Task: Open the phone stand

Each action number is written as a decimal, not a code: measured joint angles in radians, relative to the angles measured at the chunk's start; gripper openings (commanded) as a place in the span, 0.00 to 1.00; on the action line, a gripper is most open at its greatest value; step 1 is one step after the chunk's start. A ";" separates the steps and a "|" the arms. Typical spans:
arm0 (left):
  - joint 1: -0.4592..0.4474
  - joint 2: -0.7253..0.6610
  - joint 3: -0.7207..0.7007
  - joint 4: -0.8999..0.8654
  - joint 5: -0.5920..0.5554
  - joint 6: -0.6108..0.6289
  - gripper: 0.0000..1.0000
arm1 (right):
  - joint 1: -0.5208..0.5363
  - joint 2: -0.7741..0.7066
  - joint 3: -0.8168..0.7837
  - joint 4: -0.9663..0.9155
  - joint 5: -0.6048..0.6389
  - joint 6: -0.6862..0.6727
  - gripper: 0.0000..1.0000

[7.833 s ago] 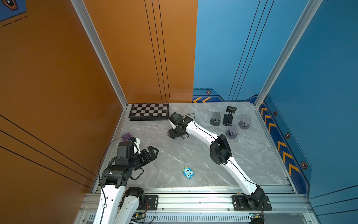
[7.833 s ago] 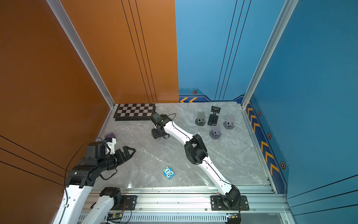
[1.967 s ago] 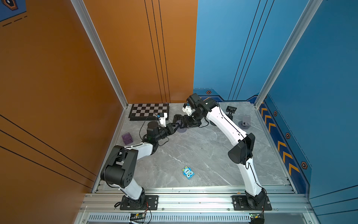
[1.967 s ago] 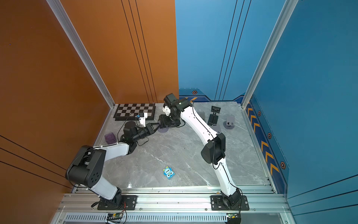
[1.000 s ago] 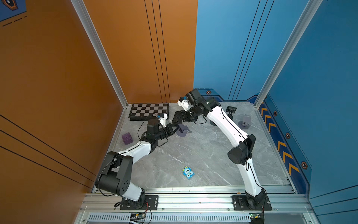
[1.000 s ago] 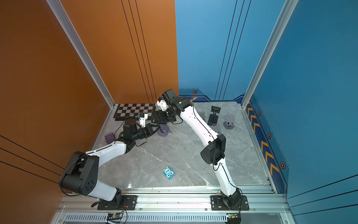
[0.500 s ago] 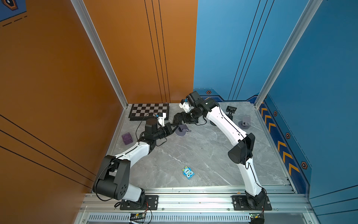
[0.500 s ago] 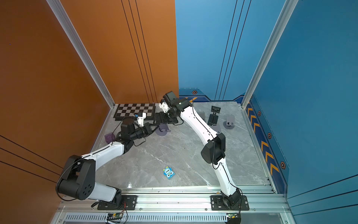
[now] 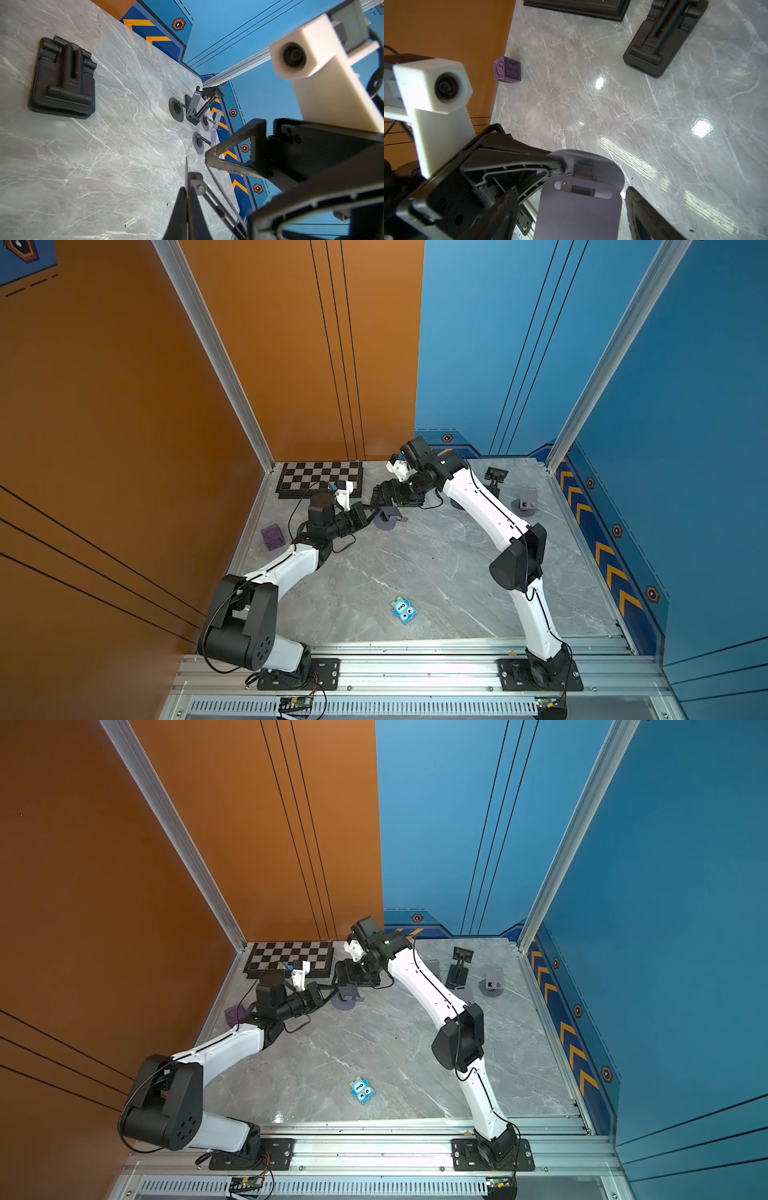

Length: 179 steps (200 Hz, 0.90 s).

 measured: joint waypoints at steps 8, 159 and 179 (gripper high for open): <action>0.000 0.000 0.000 0.000 0.000 0.000 0.00 | 0.000 0.002 0.000 0.001 -0.003 0.001 0.81; 0.012 0.000 0.000 -0.002 -0.001 0.000 0.00 | -0.001 0.013 -0.013 0.007 -0.017 0.014 0.46; 0.012 0.002 0.000 -0.002 -0.001 -0.001 0.00 | 0.002 0.010 -0.013 0.007 0.003 0.010 0.46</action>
